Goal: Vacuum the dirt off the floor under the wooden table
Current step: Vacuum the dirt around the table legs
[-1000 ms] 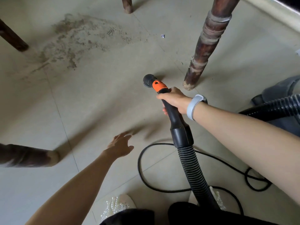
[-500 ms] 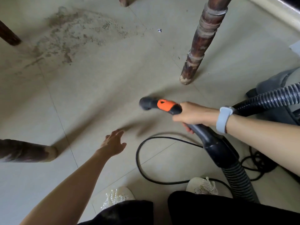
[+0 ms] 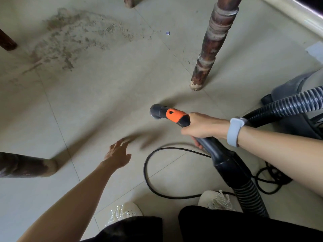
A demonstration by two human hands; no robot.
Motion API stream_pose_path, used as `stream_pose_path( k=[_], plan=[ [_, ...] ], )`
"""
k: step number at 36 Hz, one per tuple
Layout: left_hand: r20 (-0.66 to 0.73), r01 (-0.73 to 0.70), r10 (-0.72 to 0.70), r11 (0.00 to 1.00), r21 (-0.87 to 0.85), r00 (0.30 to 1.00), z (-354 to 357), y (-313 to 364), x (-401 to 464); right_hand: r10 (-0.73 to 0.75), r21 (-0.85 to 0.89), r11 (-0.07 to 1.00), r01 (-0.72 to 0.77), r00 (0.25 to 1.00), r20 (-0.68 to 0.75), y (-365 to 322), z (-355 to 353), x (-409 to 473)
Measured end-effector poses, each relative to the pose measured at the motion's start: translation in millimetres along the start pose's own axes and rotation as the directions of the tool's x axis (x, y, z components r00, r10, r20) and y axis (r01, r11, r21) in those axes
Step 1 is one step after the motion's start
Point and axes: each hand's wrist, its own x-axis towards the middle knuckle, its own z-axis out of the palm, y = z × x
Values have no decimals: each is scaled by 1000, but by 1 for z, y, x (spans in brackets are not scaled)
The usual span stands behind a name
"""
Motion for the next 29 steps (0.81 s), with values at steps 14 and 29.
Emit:
stream_pose_path(
  k=[14,29],
  plan=[
    [-2,39,-39,999,1,999,-2,6,1,12,41,999,-15,998,60,-10,8,-8],
    [-24,83,-84,996,-32,996,-7,16,0,83,83,992,-91,993,87,13,-9,-10]
  ],
)
